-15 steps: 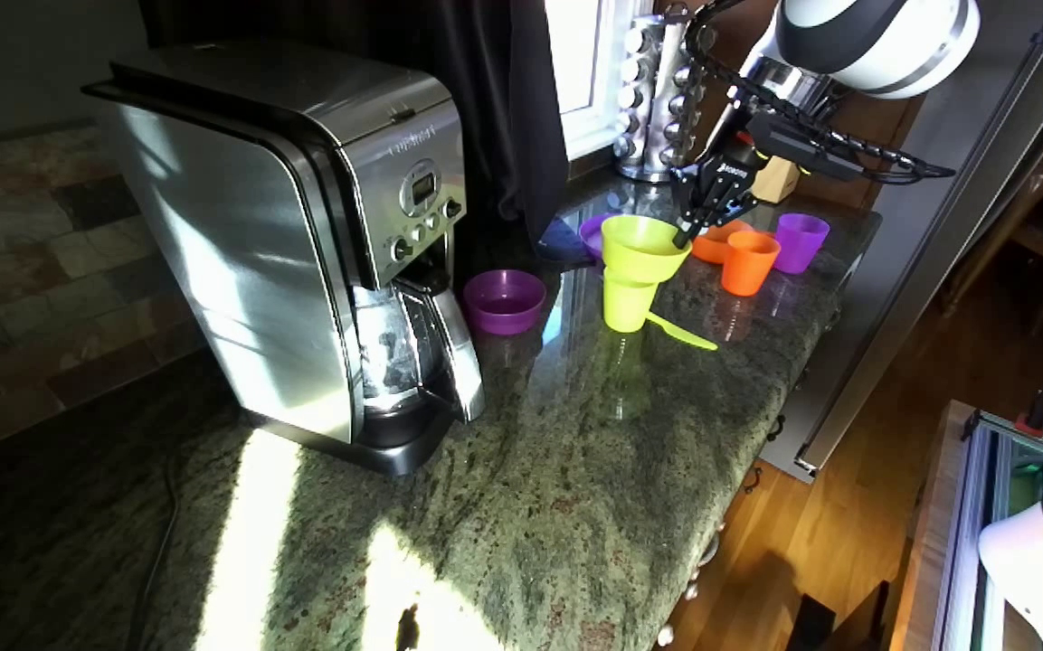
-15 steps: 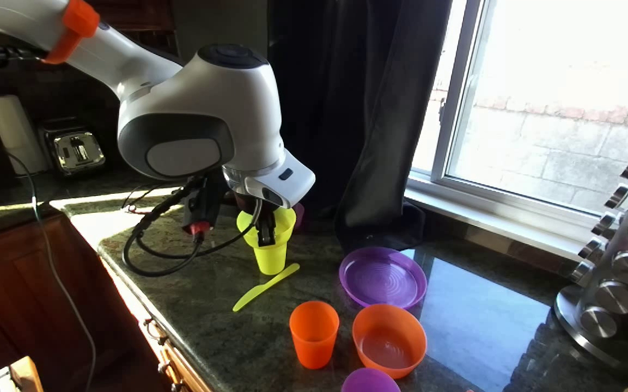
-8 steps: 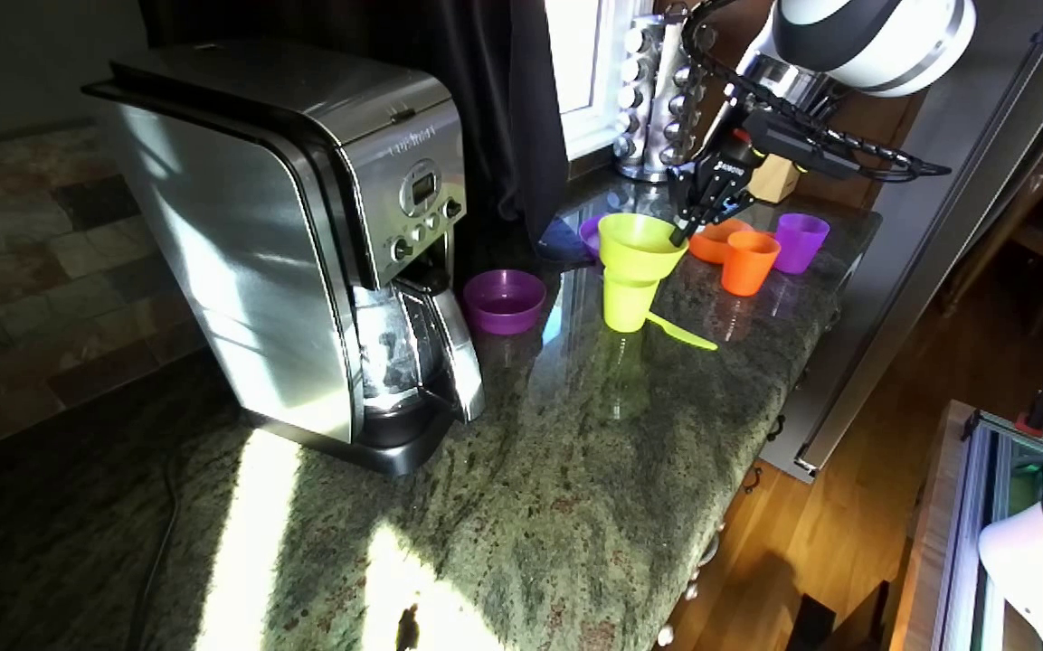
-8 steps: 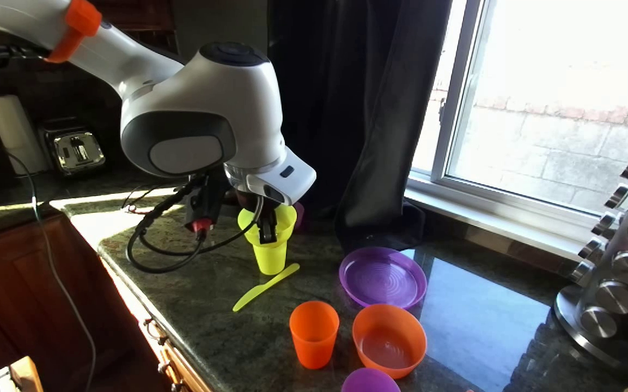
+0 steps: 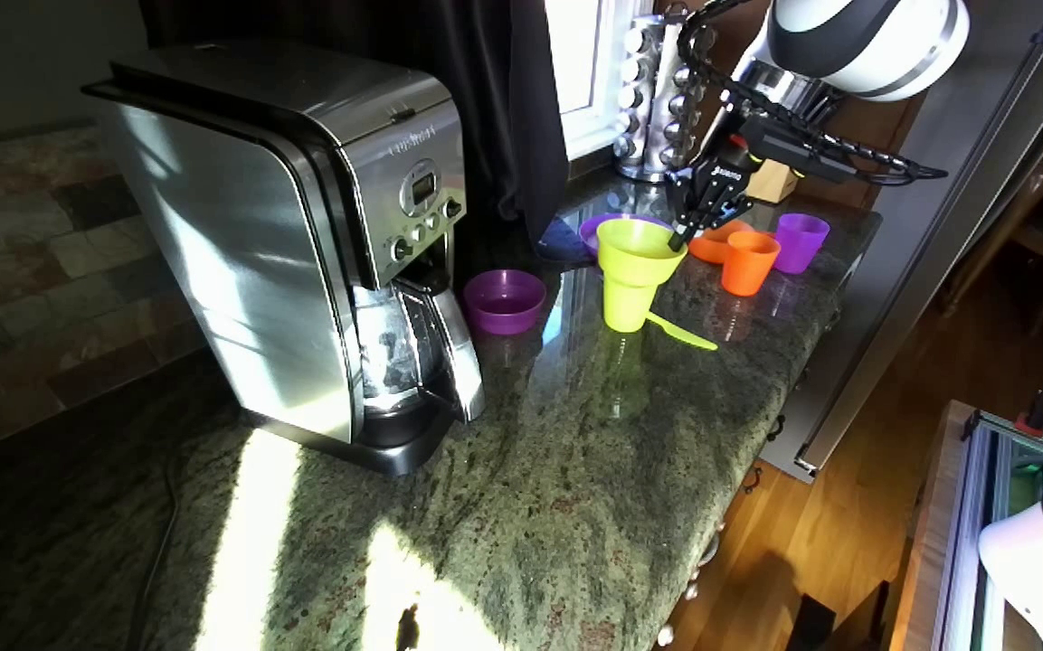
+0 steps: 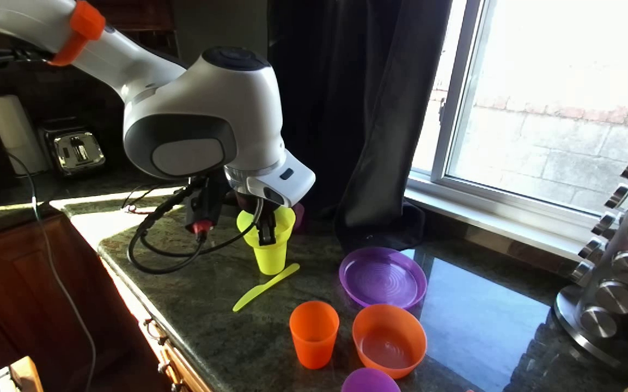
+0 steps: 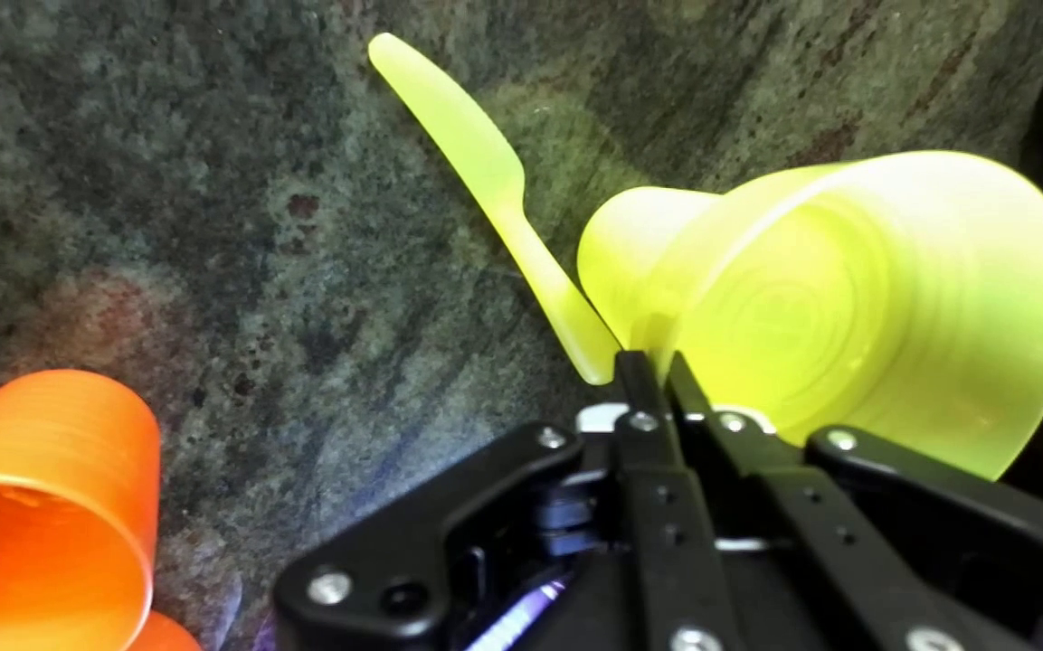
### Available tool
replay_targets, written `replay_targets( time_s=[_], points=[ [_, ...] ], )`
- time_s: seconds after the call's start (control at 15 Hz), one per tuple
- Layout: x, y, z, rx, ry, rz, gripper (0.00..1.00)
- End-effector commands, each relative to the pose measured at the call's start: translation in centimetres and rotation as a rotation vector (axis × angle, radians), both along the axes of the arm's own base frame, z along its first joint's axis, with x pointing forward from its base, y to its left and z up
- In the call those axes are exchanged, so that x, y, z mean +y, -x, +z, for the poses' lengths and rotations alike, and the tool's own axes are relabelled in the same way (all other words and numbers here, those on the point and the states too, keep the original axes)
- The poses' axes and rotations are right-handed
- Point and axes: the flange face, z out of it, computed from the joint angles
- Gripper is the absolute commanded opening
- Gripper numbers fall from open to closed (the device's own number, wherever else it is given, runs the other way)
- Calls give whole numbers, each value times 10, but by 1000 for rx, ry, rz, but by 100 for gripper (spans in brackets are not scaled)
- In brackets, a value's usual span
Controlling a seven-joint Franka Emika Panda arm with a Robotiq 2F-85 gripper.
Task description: Place the yellow bowl on the yellow cup. and then the yellow knife on the bowl
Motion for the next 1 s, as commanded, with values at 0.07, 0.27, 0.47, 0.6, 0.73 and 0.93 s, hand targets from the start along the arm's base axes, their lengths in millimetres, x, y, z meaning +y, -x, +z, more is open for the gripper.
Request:
replay_targets(
  time_s=[0.07,0.27,0.47,0.6,0.73,0.93],
  points=[
    [0,-4,-2,12,-15,-1,1],
    [7,-8,-5,13,-14,1,1],
    [11,-12,-7,15,-11,4,15],
    [13,-14,-8,14,-9,6,5],
    [16,-17,-9,17,-5,9,28],
    [19,-19,-11,22,-3,10,36]
  ],
)
